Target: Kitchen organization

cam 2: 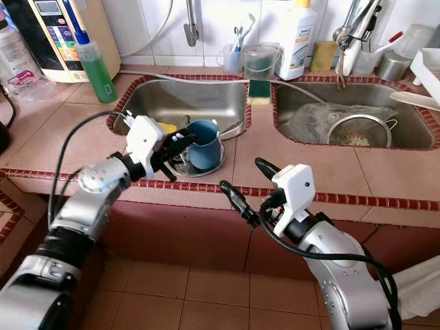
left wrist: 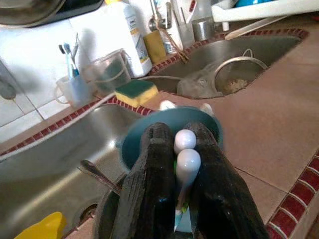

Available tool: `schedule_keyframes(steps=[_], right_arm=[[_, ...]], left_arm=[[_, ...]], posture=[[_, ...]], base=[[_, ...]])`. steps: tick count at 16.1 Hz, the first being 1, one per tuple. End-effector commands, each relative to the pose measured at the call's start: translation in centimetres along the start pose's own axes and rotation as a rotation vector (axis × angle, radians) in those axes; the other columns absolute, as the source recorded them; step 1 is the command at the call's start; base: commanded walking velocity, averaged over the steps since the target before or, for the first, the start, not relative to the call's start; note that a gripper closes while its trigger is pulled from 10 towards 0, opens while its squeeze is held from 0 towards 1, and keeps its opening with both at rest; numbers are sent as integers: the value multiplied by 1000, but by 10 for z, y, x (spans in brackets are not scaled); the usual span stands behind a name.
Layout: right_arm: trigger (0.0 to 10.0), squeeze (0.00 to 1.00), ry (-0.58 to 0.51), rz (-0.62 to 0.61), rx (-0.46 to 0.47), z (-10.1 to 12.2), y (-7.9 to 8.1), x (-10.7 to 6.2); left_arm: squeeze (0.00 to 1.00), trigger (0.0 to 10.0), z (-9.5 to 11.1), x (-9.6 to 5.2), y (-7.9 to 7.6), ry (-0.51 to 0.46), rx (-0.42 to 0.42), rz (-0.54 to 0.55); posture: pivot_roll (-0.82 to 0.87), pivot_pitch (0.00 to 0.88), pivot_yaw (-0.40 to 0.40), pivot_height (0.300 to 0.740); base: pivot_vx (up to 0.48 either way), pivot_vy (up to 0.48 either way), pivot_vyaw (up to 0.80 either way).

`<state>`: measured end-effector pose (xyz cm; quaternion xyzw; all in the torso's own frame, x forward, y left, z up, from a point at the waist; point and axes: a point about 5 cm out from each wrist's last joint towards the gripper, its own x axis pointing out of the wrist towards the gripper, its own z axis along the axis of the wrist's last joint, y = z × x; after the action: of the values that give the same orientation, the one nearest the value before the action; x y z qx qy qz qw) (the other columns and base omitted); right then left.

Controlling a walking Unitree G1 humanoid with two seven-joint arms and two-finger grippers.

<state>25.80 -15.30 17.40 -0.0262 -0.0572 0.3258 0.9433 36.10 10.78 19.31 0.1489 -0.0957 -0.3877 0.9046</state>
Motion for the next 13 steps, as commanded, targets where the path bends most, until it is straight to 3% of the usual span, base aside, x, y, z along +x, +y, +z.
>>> schedule_keyframes(steps=[1, 4, 13], right_arm=[[10000, 0, -9, 14, -5, 1, 2, 4], [10000, 0, -15, 16, -6, 2, 1, 7], [10000, 0, -26, 22, -13, 4, -2, 11]], left_arm=[[0, 10000, 13, 1, 8, -24, 26, -14], [0, 10000, 29, -3, 30, -32, 60, -6], [0, 10000, 60, -12, 59, -111, 54, -13]], posture=[[-215, 73, 96, 740], [-210, 71, 93, 740], [-205, 66, 86, 740]], base=[[0, 0, 0], [0, 0, 0], [0, 0, 0]])
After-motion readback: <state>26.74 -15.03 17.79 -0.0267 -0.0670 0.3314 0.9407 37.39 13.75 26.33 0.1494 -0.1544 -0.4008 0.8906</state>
